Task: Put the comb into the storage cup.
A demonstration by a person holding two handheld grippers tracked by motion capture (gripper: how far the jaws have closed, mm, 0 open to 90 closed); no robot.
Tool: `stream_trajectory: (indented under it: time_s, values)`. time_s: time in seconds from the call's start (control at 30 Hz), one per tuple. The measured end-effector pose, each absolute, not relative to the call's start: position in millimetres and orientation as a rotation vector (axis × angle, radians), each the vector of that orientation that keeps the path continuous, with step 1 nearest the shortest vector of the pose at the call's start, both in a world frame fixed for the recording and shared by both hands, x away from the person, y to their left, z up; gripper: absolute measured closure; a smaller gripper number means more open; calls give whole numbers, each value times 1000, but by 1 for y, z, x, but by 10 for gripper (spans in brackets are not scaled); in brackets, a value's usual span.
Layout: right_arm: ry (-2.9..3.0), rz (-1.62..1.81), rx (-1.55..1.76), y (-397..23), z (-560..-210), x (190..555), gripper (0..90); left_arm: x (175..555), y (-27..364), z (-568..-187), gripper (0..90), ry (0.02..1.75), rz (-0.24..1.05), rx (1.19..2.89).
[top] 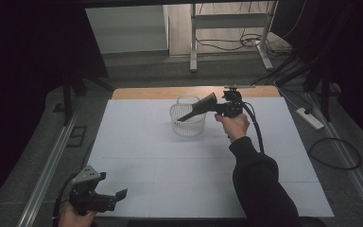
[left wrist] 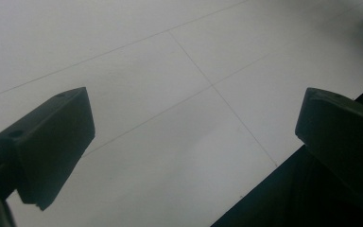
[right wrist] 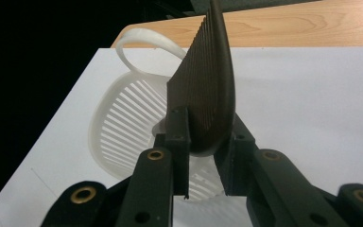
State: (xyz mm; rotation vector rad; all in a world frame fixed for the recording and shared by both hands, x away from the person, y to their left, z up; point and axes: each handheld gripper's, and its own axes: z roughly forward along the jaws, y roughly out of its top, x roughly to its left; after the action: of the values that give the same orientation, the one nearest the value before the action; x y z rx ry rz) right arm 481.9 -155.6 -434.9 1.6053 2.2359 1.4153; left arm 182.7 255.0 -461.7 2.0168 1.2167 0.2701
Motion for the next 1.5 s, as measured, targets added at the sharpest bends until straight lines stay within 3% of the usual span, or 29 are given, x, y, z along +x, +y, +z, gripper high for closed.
stream_trajectory:
  time_s: [0.93,1.23,1.5]
  values:
    - [2239,1262,1529,-151,-439,481,597,183,255,-462,0,1219,269,2018]
    - [2258,1229,1501,-150,-439,481,497,183,255,-462,0,1220,269,2018]
    - [2265,1164,1451,-148,-437,479,329,183,255,-462,0,1223,267,2018]
